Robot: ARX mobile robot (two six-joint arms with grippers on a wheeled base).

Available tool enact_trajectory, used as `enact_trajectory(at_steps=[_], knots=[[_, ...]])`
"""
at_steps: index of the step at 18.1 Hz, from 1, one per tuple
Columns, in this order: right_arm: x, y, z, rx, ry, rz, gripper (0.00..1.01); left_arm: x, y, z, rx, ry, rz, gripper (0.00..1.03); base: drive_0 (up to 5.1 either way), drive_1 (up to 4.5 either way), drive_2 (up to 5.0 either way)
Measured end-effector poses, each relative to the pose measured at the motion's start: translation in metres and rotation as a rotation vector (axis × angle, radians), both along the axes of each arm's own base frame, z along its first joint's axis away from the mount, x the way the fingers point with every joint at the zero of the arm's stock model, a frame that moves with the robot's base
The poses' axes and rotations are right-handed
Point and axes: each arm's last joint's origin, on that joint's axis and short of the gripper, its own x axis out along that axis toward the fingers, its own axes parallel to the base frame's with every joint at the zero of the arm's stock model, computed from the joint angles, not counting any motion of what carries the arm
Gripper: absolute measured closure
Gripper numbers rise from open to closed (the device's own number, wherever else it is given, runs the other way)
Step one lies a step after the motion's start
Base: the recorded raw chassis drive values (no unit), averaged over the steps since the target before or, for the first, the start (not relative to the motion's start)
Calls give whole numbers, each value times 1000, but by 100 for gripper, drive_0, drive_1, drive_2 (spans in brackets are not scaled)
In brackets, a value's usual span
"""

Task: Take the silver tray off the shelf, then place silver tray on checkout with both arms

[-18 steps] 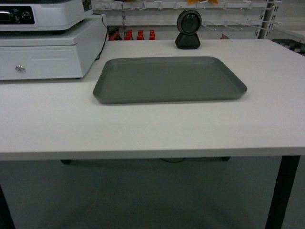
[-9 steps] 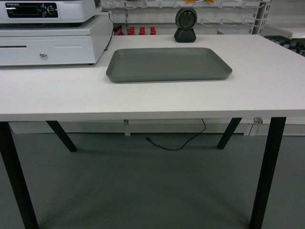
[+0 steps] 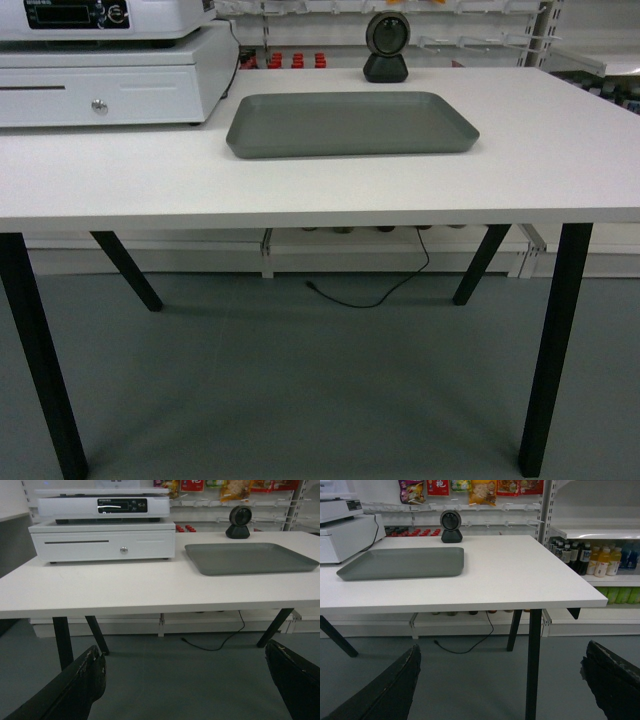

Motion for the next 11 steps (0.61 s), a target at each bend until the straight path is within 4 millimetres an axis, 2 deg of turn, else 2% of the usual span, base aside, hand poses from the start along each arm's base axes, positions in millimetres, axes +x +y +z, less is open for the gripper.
enact_trajectory(at_steps=[11], knots=[[0,0,0,0,3,0,3,0,0,0,1,2,1,5,0,0,0]])
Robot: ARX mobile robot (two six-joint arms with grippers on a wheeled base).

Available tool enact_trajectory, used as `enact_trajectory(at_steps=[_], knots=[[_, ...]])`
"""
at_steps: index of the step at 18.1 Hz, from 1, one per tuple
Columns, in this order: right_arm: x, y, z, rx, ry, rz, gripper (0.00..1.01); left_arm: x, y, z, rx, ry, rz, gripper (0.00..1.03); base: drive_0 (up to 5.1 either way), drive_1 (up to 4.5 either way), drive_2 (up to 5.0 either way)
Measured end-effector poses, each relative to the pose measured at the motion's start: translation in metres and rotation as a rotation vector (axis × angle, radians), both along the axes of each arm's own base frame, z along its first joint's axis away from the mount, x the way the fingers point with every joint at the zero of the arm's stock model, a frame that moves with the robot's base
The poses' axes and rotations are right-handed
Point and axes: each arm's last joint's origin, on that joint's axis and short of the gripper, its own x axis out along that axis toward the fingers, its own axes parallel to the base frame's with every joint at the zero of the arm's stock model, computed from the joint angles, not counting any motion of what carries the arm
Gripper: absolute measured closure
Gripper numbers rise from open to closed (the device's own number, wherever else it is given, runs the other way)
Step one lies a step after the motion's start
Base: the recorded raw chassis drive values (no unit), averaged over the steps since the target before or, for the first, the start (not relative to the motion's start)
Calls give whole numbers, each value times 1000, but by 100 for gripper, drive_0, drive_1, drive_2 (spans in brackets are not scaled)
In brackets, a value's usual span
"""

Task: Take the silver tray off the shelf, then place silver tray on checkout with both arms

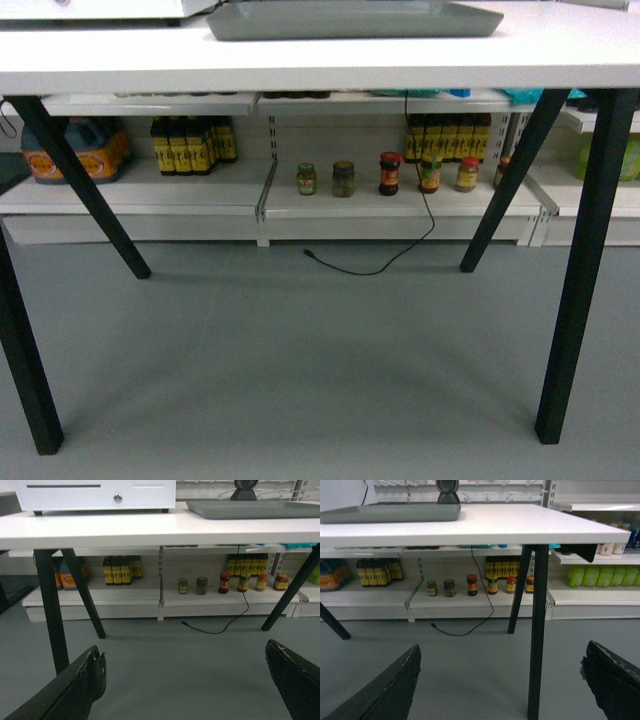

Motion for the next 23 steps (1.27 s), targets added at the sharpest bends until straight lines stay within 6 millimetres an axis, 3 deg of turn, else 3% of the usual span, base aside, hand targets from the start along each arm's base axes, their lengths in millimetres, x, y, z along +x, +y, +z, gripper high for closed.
enact_trajectory(at_steps=[23], knots=[[0,0,0,0,2,0,3,0,0,0,0,2,0,5,0,0,0]])
